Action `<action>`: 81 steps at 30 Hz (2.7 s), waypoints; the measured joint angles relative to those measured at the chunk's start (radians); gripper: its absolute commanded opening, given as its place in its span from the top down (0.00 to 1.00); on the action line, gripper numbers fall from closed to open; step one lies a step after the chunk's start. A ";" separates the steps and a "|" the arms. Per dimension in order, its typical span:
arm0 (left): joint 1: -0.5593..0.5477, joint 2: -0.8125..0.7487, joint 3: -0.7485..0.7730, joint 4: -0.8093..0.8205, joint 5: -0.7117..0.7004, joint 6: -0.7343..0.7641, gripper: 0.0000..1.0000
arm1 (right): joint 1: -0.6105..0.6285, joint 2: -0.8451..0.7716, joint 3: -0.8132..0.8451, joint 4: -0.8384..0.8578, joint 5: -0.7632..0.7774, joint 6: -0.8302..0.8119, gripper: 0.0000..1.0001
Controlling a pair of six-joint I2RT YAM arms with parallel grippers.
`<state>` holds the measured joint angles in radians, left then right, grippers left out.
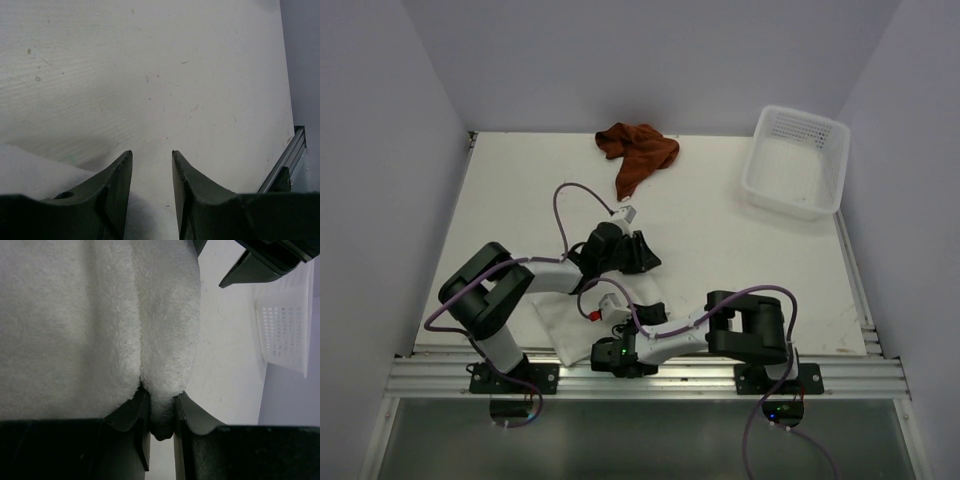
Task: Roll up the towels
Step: Roll the towel
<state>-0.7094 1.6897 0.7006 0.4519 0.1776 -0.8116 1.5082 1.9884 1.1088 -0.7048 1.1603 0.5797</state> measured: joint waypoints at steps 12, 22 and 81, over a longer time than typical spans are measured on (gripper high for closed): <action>0.000 0.000 -0.090 0.148 -0.018 -0.016 0.59 | -0.021 -0.048 -0.029 0.041 -0.066 -0.026 0.44; 0.000 0.016 -0.109 0.206 -0.024 -0.017 0.59 | -0.062 -0.361 -0.129 0.104 -0.228 -0.023 0.31; 0.075 -0.077 0.099 -0.135 -0.055 0.074 0.51 | -0.567 -0.767 -0.633 0.764 -0.937 0.021 1.00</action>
<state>-0.6342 1.6123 0.7994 0.3168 0.1230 -0.7372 0.9413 1.2213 0.4755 0.0597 0.2237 0.6003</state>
